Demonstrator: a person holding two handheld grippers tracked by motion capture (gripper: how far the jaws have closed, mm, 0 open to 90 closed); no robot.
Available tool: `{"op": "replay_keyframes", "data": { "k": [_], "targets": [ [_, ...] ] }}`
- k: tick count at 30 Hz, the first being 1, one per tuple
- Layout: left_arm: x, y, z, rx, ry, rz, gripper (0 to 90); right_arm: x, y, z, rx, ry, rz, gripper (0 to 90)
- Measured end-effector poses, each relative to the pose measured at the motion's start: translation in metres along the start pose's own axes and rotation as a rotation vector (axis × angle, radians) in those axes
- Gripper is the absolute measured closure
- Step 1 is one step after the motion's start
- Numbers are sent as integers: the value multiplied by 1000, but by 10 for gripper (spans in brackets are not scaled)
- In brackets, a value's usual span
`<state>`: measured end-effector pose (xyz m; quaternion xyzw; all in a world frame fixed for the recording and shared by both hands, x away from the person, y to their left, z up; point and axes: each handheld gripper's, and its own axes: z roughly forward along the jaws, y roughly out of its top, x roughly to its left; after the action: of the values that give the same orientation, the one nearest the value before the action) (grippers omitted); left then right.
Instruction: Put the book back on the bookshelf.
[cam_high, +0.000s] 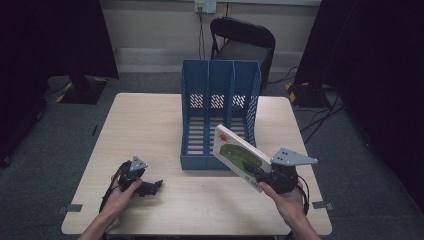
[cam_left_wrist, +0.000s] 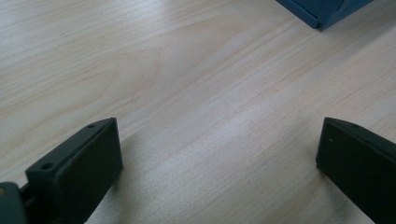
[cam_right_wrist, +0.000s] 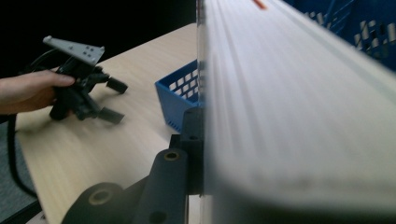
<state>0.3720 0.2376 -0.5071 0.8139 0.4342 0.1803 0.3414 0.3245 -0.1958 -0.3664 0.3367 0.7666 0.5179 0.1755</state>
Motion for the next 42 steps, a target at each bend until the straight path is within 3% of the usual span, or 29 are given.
{"op": "replay_keyframes", "data": {
  "k": [7,17,21,27,37,42],
  "targets": [
    [-1,0,0,-2,-4,1,0,-14,10,6,-13,-81,10,768],
    [0,0,0,-2,-3,1,0,-28,16,13,-33,-139,43,768],
    [0,0,0,-2,-4,2,0,-33,22,16,-31,-201,43,768],
    [0,0,0,-2,-4,1,0,-40,30,22,-37,-258,64,768],
    [-1,0,0,-2,-4,1,0,-46,43,43,-42,-402,88,768],
    [0,0,0,-2,-3,1,0,-52,45,53,-40,-437,126,768]
  ]
}}
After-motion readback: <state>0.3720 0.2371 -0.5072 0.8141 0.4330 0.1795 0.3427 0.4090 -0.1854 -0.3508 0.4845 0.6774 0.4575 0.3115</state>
